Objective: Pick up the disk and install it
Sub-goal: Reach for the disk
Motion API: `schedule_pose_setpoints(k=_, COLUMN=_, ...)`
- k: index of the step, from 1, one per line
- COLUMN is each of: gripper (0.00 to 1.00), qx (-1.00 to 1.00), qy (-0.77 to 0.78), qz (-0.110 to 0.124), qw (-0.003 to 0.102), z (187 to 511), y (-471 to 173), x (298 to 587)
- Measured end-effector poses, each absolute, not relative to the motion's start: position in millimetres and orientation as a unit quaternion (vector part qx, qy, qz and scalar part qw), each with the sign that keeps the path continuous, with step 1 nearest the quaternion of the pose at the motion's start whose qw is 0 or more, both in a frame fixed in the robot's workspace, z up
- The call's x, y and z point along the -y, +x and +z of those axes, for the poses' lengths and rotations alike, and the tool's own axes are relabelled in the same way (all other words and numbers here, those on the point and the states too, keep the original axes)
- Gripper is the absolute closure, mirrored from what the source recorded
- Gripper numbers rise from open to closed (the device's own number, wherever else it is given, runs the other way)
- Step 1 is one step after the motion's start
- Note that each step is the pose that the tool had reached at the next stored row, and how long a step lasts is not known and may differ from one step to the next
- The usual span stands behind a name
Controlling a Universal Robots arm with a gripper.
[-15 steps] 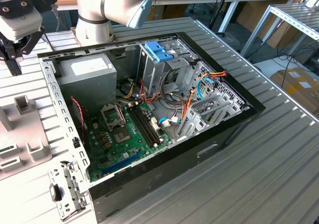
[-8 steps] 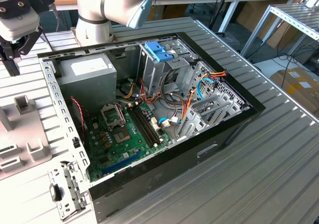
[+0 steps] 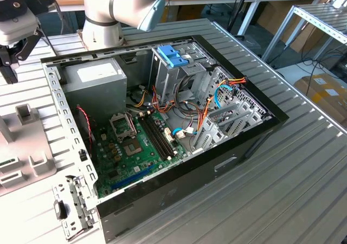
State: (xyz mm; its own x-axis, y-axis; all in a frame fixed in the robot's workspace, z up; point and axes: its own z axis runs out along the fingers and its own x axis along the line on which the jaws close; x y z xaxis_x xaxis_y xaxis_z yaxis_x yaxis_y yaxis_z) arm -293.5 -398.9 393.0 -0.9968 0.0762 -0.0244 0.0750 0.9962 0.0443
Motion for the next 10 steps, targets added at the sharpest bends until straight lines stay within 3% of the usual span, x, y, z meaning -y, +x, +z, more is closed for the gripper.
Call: schedule_pose_setpoints(k=10, gripper=0.89, qx=-0.999, qy=0.038, qz=0.022, qw=0.013, z=392.9, y=-297.4, x=398.9)
